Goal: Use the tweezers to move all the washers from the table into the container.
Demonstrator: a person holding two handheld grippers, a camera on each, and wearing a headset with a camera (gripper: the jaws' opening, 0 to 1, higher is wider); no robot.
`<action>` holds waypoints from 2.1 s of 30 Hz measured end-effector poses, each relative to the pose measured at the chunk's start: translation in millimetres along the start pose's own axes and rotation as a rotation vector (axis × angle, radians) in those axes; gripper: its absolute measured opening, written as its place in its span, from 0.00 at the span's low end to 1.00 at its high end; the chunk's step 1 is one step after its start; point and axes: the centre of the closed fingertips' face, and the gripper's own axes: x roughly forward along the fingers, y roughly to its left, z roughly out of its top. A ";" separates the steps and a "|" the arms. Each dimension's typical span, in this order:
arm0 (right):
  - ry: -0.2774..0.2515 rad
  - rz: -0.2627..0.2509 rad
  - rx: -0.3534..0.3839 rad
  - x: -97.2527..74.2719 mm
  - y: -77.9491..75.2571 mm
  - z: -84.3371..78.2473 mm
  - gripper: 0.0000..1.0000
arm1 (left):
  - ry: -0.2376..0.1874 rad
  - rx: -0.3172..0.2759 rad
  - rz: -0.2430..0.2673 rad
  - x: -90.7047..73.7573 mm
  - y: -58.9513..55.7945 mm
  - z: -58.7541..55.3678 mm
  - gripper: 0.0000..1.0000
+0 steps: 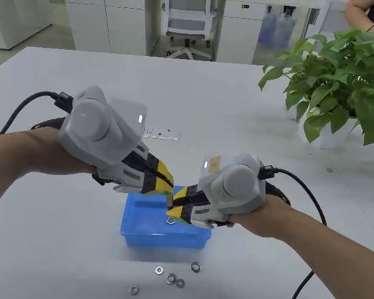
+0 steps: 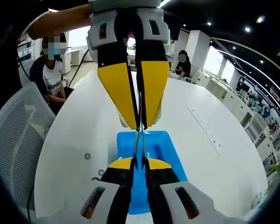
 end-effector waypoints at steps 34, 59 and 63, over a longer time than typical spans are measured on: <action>0.026 0.028 0.031 -1.1 59.1 -27.3 0.11 | 0.030 0.005 -0.071 20.0 -59.9 -5.4 0.06; 0.052 0.054 0.092 7.0 87.3 -58.3 0.11 | 0.038 -0.030 -0.146 46.1 -85.7 -21.1 0.06; 0.055 0.057 0.099 7.2 89.7 -61.3 0.11 | 0.038 -0.033 -0.157 49.2 -88.0 -22.1 0.06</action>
